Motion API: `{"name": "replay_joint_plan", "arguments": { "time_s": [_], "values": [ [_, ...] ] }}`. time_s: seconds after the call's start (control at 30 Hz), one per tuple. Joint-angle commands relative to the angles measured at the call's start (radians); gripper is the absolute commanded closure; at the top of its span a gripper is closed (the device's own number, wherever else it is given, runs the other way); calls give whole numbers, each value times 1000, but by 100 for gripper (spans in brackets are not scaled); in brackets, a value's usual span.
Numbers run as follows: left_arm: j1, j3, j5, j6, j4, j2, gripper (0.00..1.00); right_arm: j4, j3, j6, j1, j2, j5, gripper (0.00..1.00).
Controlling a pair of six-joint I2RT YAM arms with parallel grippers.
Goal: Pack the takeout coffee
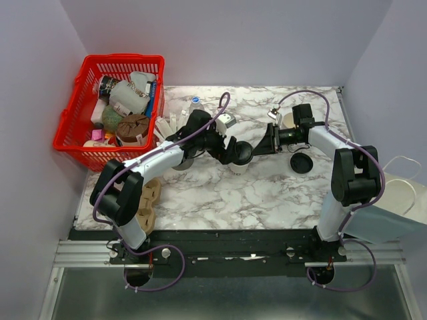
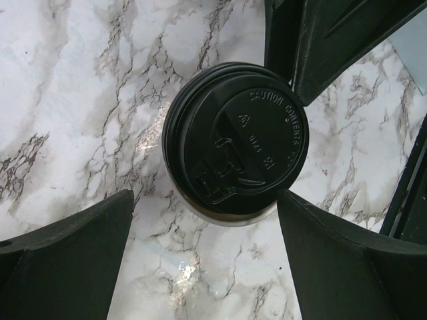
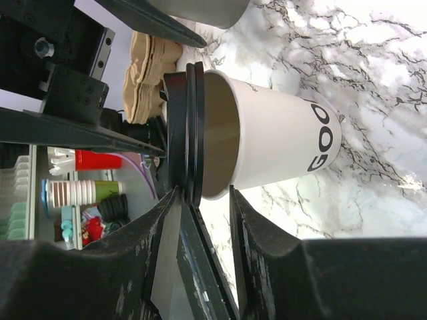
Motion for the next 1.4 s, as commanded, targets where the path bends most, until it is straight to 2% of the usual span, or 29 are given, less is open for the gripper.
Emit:
{"name": "replay_joint_plan", "arguments": {
  "time_s": [0.0,0.6,1.37],
  "values": [
    [3,38,39,-14,24,-6,4,-25,30,-30,-5,21,25,56],
    [3,50,67,-34,32,7,3,-54,69,-43,-5,64,39,55],
    [4,50,18,-26,20,21,4,-65,76,-58,-5,78,72,55]
  ]
}}
